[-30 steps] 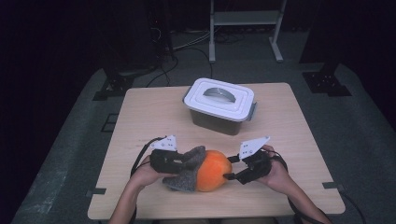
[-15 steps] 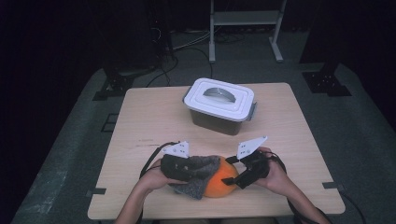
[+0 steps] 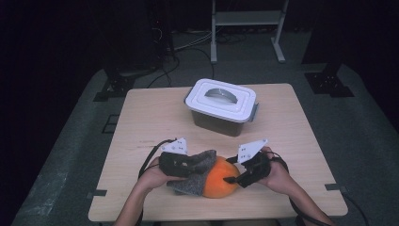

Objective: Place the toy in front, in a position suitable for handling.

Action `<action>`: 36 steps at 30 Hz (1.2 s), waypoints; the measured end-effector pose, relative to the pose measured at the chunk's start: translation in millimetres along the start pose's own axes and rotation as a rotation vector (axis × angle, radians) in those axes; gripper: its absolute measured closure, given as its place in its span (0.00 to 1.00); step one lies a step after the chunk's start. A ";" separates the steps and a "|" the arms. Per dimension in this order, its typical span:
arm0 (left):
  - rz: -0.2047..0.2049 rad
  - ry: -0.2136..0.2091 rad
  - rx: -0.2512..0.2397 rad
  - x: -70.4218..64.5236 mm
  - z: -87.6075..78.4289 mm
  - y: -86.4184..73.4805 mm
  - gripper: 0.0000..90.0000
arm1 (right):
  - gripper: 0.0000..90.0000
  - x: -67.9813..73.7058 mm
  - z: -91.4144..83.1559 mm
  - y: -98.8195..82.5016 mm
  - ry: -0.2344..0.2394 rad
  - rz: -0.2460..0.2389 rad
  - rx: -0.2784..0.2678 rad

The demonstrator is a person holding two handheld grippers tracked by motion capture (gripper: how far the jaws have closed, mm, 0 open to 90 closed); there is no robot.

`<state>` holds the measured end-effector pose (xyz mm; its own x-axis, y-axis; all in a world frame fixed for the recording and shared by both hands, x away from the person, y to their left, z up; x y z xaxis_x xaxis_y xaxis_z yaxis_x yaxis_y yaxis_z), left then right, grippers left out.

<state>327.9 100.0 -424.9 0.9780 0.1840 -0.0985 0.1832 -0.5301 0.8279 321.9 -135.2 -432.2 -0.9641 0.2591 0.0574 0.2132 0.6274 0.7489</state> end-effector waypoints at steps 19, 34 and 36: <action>-0.010 -0.074 -0.011 -7.3 9.8 1.9 0.77 | 0.27 -1.0 13.6 -1.1 0.052 0.184 0.060; -0.002 0.039 -0.036 9.6 -4.2 7.4 0.77 | 0.38 -17.0 13.4 17.7 0.005 -0.055 0.030; -0.029 -0.009 -0.045 7.6 4.9 1.3 0.77 | 0.30 -18.5 12.0 10.9 0.010 -0.020 0.037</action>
Point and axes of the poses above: each handheld gripper's, and its own axes: z roughly forward along the jaws, y roughly out of its top, x roughly to its left, the point moved 3 cm from there along z, roughly forward along the jaws, and after that the axes turned 4 degrees about z, right-handed, at the moved point
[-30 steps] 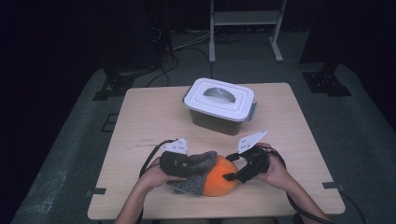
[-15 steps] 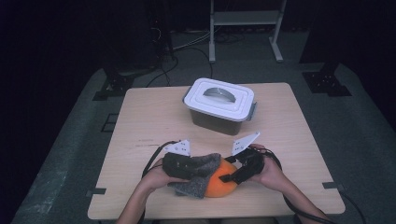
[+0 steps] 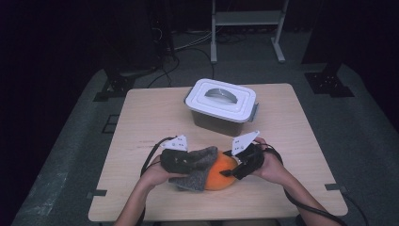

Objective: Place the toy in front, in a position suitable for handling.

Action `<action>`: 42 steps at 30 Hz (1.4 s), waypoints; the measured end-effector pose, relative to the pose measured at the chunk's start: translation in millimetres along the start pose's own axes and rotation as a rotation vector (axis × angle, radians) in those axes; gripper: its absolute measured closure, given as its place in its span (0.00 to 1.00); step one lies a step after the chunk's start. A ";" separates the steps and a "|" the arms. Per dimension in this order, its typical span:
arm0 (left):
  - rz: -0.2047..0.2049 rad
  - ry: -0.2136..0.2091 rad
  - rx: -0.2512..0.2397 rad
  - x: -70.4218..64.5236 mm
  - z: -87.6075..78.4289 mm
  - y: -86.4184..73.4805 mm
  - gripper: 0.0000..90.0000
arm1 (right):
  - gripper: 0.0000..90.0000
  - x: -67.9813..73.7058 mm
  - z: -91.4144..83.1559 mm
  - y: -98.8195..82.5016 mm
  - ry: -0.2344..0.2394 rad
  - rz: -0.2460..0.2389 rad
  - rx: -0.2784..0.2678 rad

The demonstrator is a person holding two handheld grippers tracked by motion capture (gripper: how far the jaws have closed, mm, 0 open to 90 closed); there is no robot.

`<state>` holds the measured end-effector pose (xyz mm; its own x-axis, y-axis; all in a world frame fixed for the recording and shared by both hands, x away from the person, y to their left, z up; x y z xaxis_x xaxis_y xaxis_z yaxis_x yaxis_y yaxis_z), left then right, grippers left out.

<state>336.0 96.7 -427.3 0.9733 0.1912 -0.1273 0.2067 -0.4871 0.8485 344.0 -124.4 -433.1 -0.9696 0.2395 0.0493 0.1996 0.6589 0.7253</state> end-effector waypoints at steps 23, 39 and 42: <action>-0.003 0.037 0.071 5.1 -11.3 -22.9 0.78 | 0.35 6.4 -7.9 -23.9 0.017 0.122 -0.053; 0.062 -0.016 0.011 -8.4 -1.0 -4.1 0.79 | 0.35 12.7 -4.9 -19.9 -0.019 0.051 -0.048; 0.014 -0.006 0.018 2.1 -7.6 -16.4 0.78 | 0.35 9.5 -5.1 -20.8 -0.011 0.067 -0.058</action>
Point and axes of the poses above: each handheld gripper's, and its own axes: z roughly forward along the jaws, y roughly out of its top, x roughly to its left, the point moved 3 cm from there along z, roughly forward along the jaws, and after that the axes turned 4 degrees about z, right-handed, at the moved point
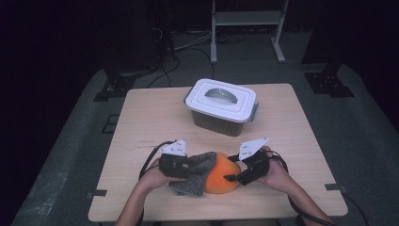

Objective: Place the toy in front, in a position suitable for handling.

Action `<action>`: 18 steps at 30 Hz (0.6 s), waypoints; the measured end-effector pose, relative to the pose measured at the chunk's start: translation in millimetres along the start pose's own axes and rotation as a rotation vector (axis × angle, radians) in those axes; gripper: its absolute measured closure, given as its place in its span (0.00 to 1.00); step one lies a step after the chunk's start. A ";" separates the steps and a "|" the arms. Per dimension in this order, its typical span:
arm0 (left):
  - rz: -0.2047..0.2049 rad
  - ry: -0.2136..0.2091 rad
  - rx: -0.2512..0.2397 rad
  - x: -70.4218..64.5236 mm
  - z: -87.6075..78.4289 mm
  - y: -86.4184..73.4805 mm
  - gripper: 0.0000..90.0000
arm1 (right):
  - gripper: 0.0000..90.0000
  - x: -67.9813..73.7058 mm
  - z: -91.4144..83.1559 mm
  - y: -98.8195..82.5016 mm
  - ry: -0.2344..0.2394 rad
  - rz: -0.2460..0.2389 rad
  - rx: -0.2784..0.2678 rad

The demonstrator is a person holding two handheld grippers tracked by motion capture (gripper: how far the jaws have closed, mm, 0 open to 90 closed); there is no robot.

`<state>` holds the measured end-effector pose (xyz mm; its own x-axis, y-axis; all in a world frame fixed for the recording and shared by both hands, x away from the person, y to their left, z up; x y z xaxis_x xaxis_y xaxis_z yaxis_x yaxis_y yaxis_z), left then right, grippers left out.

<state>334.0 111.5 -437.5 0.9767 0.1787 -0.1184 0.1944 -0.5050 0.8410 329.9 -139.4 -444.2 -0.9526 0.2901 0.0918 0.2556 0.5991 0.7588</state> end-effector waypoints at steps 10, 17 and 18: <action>-0.052 0.007 -0.007 9.0 -4.8 -11.0 0.78 | 0.35 -0.5 -0.4 0.7 -0.007 0.001 0.011; 0.049 -0.019 -0.081 -12.9 0.5 19.0 0.77 | 0.35 9.6 2.2 6.5 -0.038 -0.065 0.027; 0.066 -0.019 -0.081 -15.9 1.8 22.5 0.77 | 0.35 11.2 3.1 7.3 -0.040 -0.076 0.029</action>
Point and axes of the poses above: each handheld gripper's, and its own axes: z roughly forward along the jaws, y roughly out of its top, x roughly to its left, the point moved 3 cm from there along z, roughly forward along the jaws, and after that the axes turned 4 degrees about z, right-handed, at the moved point
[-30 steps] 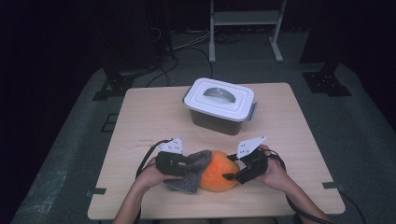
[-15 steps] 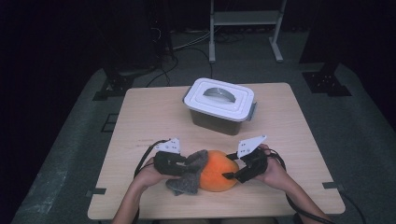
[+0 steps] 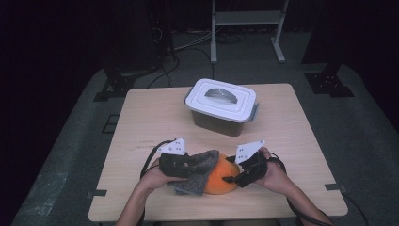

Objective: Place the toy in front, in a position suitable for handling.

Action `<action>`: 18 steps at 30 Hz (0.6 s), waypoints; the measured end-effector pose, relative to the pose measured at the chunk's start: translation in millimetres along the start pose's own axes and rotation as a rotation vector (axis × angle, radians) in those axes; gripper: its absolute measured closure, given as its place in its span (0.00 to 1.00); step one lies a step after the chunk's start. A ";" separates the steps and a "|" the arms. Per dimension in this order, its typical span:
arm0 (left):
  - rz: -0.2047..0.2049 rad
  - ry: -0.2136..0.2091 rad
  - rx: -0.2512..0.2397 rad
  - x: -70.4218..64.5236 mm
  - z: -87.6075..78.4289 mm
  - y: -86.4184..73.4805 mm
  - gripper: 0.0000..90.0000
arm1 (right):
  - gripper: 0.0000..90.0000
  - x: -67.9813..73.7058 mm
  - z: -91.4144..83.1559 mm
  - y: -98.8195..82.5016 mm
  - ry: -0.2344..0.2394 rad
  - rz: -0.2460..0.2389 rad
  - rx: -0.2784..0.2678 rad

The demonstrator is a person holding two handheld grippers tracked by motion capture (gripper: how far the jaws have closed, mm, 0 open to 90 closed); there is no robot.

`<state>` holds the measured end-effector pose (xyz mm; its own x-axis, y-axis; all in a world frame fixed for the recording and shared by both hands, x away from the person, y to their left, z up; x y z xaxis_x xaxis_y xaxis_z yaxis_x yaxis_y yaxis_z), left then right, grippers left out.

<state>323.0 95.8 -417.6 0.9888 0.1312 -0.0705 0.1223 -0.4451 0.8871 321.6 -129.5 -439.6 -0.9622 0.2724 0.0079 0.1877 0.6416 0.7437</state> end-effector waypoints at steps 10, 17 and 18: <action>-0.066 0.025 0.078 9.8 -3.1 -17.3 0.78 | 0.21 -5.8 -2.2 2.3 0.011 0.082 -0.005; -0.095 0.024 0.079 14.3 -9.6 -23.9 0.77 | 0.18 -13.5 -0.7 -7.9 0.025 0.139 0.025; -0.094 0.025 0.080 14.3 -9.4 -23.5 0.77 | 0.18 -14.3 0.6 -7.8 0.032 0.154 0.025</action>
<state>333.4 116.4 -435.2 0.9703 0.1975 -0.1396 0.2221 -0.4988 0.8378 334.0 -137.9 -445.9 -0.9272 0.3466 0.1422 0.3382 0.6113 0.7154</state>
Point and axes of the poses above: each handheld gripper's, and its own axes: z roughly forward along the jaws, y roughly out of its top, x roughly to its left, the point moved 3 cm from there along z, roughly forward along the jaws, and after that the axes turned 4 degrees about z, right-handed, at the moved point
